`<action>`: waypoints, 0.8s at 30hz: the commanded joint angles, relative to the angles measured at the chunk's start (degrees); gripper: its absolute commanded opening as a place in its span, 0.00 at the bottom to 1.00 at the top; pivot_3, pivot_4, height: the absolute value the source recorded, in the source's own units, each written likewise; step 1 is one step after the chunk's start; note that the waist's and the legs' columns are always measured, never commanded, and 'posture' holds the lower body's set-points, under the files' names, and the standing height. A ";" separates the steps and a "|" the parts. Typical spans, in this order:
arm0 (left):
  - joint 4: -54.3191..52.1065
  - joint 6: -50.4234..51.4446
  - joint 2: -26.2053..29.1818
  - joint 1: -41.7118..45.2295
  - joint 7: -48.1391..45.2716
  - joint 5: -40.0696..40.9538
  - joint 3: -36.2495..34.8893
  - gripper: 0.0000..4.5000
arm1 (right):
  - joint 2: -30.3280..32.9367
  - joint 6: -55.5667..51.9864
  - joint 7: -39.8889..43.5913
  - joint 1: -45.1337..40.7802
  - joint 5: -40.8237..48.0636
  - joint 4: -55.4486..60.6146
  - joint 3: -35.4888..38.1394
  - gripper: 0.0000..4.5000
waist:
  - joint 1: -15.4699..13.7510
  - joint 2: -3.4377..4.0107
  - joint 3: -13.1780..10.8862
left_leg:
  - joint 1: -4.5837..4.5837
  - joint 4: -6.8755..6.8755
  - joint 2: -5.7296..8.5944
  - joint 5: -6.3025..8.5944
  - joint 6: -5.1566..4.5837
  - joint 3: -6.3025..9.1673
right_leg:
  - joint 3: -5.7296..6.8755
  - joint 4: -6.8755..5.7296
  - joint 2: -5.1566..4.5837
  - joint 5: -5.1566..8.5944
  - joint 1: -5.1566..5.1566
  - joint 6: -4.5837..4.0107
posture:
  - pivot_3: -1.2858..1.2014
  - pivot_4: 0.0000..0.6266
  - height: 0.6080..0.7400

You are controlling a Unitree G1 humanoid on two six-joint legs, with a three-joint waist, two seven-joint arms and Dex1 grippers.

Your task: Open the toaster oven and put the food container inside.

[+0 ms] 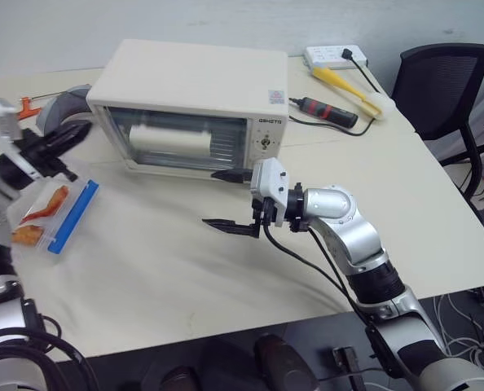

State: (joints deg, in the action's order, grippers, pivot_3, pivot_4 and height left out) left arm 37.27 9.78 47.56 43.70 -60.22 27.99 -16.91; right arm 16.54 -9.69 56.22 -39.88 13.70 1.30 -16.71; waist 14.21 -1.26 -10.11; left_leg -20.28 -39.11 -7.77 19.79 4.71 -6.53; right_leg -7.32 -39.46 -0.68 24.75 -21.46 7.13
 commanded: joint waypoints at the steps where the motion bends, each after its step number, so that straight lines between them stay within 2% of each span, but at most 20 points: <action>1: 0.88 -2.54 -0.28 1.69 -2.66 -1.61 0.85 0.01 | 0.60 2.12 0.70 0.62 -0.59 1.06 0.02 1.00 | 0.03 0.00 0.00 | 0.00 0.00 0.00 0.01 -0.01 0.02 | 0.00 -0.01 0.01 0.00 -0.02 0.00 | 0.52 0.24 1.00; 5: 3.31 -3.48 -0.49 2.58 -4.68 -2.63 1.38 0.01 | 1.86 2.62 0.80 2.93 -1.53 2.09 0.06 1.00 | -0.07 0.00 0.00 | 0.01 -0.01 0.00 0.02 -0.03 0.13 | 0.00 -0.08 0.01 0.00 -0.04 0.00 | 0.52 0.24 1.00; 10: 0.55 -1.11 1.47 -1.00 -7.43 0.02 -2.04 0.01 | 1.60 1.86 -1.45 3.59 -1.99 2.56 1.13 1.00 | 0.04 0.00 0.00 | 0.01 -0.03 0.00 0.02 -0.04 0.23 | 0.03 -0.18 -0.01 0.00 -0.06 0.00 | 0.52 0.24 1.00; 13: -4.56 2.24 3.62 -6.53 -6.20 2.09 -5.93 0.13 | -0.06 0.02 -4.12 0.96 -1.27 0.93 2.60 1.00 | 0.20 0.00 0.00 | 0.08 -0.04 0.00 0.02 -0.04 0.55 | 0.03 -0.29 0.07 0.00 -0.13 -0.01 | 0.52 0.24 1.00; 19: -20.47 9.92 4.23 -23.98 -1.93 7.08 -16.80 0.51 | -5.60 -2.89 -9.01 -5.19 -0.75 -4.00 4.19 1.00 | 0.00 0.00 0.00 | 0.15 0.00 -0.05 0.04 -0.06 1.28 | 0.39 -0.58 -0.01 -0.01 -0.26 -0.07 | 0.52 0.24 1.00; 22: -25.08 10.21 2.66 -27.45 1.30 8.08 -19.09 0.70 | -7.16 -1.68 -10.33 -7.07 -2.06 -7.08 4.16 1.00 | -0.40 -0.03 0.01 | 0.10 -0.01 -0.04 0.05 -0.08 1.32 | 0.82 -0.66 -0.24 -0.03 -0.38 -0.11 | 0.52 0.24 1.00; 24: -27.45 10.66 1.91 -29.19 2.26 8.49 -19.48 0.70 | -8.12 -0.89 -11.16 -8.38 -2.66 -9.05 4.24 1.00 | -0.97 -0.05 0.03 | 0.07 0.00 0.08 0.04 -0.08 1.30 | 1.13 -0.66 -0.77 -0.03 -0.46 -0.11 | 0.52 0.24 1.00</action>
State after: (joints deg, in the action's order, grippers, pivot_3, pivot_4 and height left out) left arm 13.63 20.28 49.58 15.26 -59.15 34.68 -34.45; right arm 9.12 -12.34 46.22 -46.52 11.35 -7.54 -13.24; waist 13.25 -1.31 -10.09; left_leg -20.21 -39.10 -7.59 19.84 4.63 -5.26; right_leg -6.12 -40.09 -1.48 24.72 -21.92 7.01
